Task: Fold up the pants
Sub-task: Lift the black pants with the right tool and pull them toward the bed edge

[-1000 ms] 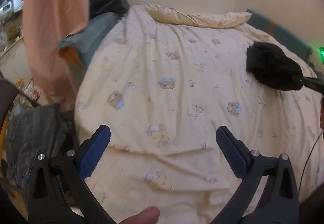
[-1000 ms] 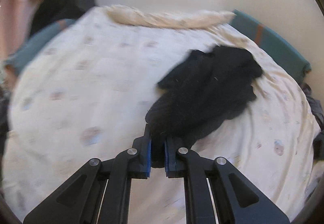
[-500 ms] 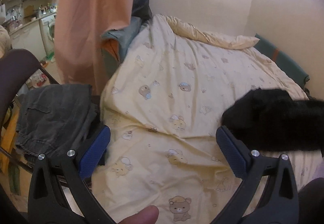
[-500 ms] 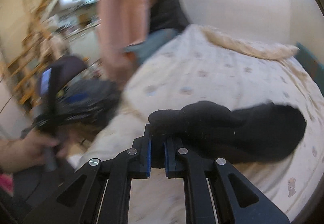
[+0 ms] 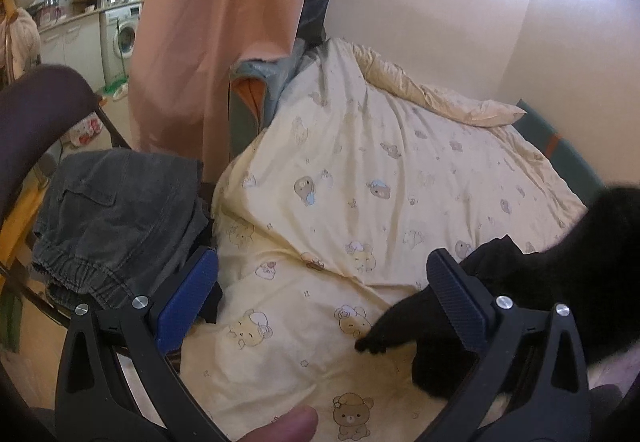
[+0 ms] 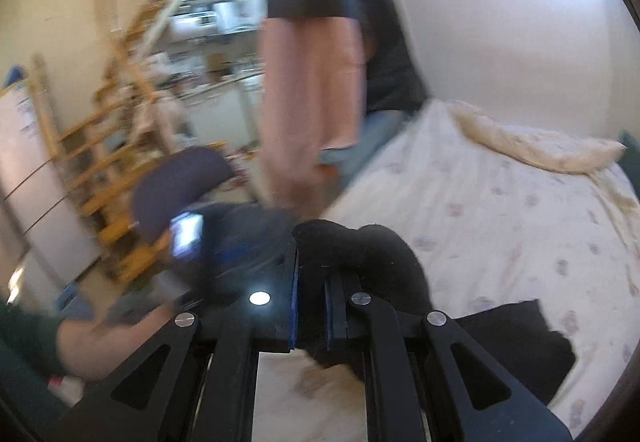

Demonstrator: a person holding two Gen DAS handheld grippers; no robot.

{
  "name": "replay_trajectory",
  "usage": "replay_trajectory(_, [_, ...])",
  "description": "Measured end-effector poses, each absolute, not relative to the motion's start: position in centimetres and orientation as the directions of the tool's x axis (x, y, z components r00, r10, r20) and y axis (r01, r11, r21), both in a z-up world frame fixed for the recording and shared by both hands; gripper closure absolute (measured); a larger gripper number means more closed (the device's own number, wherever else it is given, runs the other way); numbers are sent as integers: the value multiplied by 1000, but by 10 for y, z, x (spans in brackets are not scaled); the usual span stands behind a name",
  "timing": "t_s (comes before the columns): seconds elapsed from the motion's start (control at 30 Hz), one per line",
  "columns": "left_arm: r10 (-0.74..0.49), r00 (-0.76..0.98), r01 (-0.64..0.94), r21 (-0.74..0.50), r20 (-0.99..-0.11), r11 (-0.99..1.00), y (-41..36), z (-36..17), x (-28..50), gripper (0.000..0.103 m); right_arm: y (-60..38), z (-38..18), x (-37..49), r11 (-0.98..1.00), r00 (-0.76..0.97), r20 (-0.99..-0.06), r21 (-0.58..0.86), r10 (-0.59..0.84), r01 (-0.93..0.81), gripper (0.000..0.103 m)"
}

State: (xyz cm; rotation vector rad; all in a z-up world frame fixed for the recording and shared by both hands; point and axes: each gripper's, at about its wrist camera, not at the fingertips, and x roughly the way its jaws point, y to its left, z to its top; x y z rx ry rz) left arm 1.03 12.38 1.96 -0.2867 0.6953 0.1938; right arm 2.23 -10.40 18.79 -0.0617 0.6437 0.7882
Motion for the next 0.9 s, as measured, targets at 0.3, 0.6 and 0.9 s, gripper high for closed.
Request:
replay_trajectory(0.3, [72,710,-277,-184,-700,943,116,5,38,0,-112,187,189,890,693,-607,56,390,-452,93])
replay_trajectory(0.6, [69,644,-307,-174,-762,936,117,-20,74,0,-119,113,303,954,622,-734,121,273,-275,14])
replay_trajectory(0.9, [39,595,-310,-184,-803,933,110,-35,77,0,-102,6,233,909,424,-860,99,283,-406,5])
